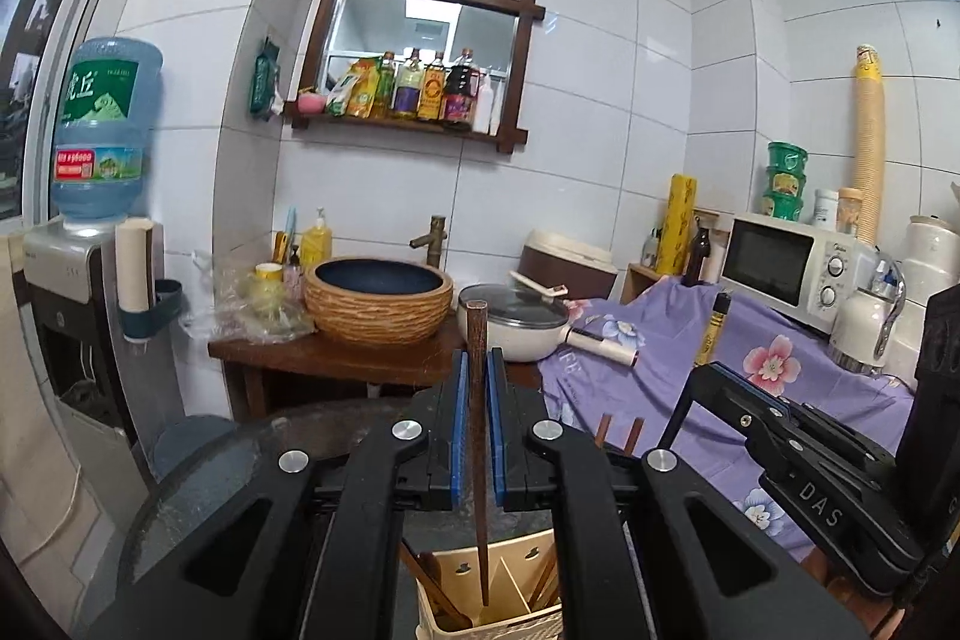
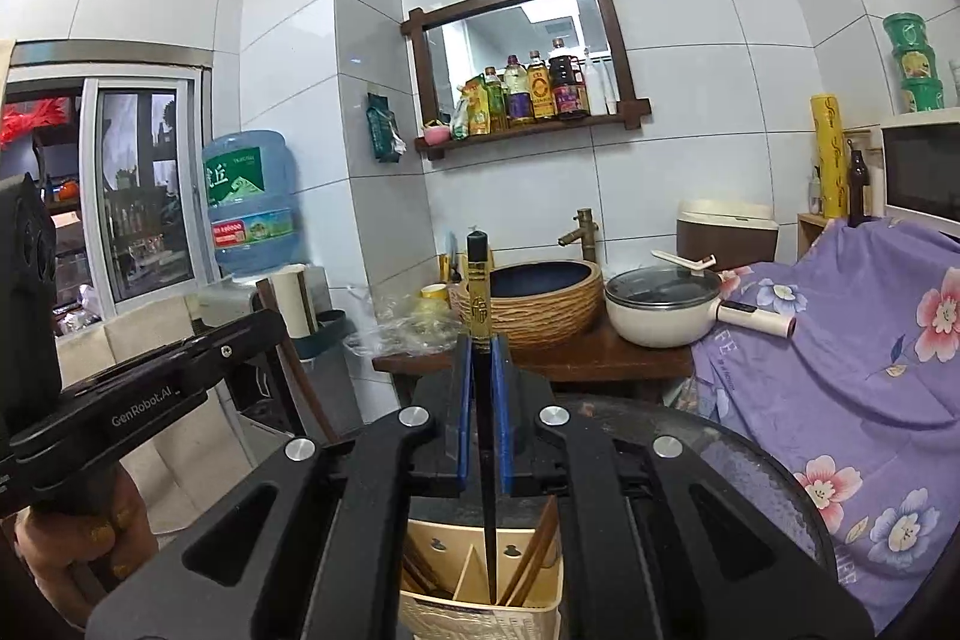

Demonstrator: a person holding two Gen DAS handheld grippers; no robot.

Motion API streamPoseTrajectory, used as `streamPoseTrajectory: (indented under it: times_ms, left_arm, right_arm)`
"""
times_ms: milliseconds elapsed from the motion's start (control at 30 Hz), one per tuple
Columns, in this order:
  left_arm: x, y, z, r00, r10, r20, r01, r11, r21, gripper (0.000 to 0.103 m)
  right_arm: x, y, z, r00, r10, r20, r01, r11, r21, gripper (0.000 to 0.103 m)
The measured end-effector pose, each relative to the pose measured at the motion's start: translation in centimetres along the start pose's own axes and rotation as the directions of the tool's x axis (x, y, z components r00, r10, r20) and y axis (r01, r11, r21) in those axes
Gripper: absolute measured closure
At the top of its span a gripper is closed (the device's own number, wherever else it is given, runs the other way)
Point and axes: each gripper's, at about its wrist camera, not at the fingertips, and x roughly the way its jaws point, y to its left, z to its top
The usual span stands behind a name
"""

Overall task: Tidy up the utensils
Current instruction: 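Lower both chopsticks upright into the beige holder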

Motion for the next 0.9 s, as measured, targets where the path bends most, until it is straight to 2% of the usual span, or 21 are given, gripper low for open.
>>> streamPoseTrajectory:
  times_ms: [300,533,667,833,900]
  left_arm:
    - [2.2,0.8,-4.7,0.995,0.008,-0.096,-0.01,1.0,-0.018,0.097]
    - [3.3,1.0,-7.7,0.987,0.012,-0.162,-0.015,1.0,-0.012,0.097]
    - [3.1,0.9,-8.4,0.988,0.031,-0.151,-0.03,1.0,0.007,0.097]
    - [2.9,0.6,-8.4,0.988,0.016,-0.152,-0.014,1.0,0.013,0.097]
    - [2.9,0.6,-8.4,0.988,0.011,-0.157,-0.009,1.0,0.011,0.093]
  right_arm:
    - [1.9,-1.5,-5.0,0.996,-0.026,-0.08,0.029,0.999,0.041,0.095]
    - [2.7,-2.0,-7.3,0.992,-0.025,-0.122,0.033,0.998,0.06,0.095]
    - [3.0,-2.2,-7.9,0.99,-0.021,-0.137,0.031,0.997,0.068,0.095]
    - [2.8,-2.4,-8.2,0.991,-0.022,-0.133,0.033,0.997,0.074,0.095]
    - [2.7,-2.4,-8.2,0.991,-0.021,-0.132,0.031,0.997,0.074,0.095]
